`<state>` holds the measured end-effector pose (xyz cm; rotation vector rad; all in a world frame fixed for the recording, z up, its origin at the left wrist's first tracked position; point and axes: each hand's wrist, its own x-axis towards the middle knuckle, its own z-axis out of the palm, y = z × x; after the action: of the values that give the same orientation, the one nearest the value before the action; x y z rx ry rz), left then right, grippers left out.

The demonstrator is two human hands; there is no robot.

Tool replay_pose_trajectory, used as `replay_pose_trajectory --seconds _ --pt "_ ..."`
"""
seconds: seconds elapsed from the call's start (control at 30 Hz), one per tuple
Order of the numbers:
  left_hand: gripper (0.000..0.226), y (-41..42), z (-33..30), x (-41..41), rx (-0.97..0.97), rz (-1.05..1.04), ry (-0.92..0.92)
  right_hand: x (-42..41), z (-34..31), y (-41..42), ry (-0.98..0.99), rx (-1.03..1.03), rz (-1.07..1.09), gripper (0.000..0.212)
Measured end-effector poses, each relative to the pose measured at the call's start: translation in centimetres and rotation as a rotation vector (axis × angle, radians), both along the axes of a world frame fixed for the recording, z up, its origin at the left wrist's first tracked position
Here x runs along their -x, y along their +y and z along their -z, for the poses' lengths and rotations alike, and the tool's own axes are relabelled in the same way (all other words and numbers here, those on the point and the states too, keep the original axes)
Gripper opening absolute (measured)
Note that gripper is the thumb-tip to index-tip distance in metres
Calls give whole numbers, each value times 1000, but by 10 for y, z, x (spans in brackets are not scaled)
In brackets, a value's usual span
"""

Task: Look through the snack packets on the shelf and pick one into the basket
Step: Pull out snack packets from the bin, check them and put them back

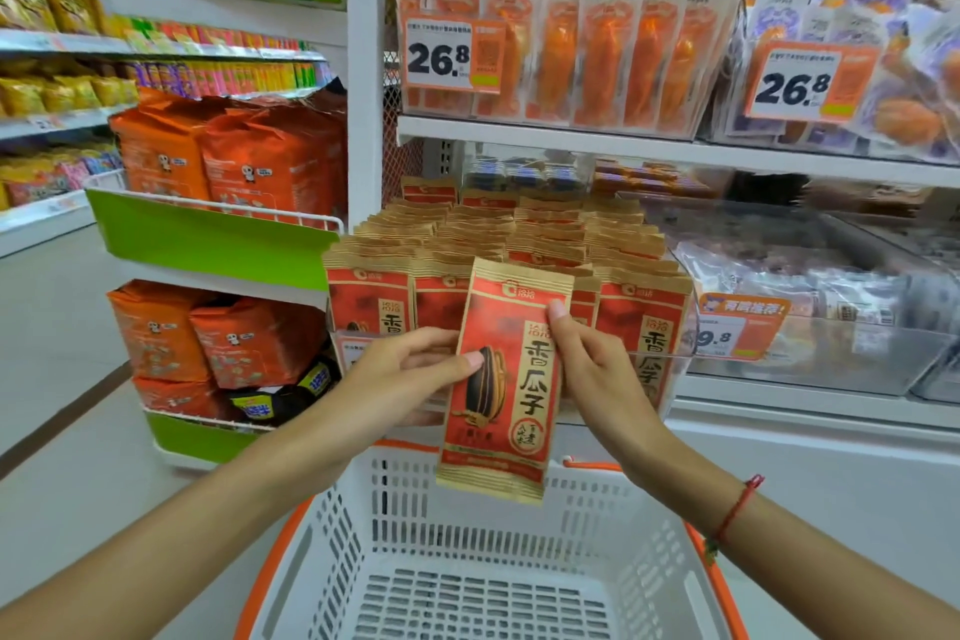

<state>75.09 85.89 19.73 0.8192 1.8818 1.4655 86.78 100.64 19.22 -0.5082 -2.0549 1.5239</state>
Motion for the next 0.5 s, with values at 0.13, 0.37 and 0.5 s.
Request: replay_pose_trajectory --seconds 0.13,0.37,0.5 --pt "27 -4 0 -2 34 47 -36 -1 0 1 -55 3 6 59" --pt "24 -4 -6 -4 -1 32 37 -9 -7 -5 -175 30 -14 47" --pt "19 -5 -10 -8 -108 -28 -13 -12 -9 -8 -89 54 -25 26"
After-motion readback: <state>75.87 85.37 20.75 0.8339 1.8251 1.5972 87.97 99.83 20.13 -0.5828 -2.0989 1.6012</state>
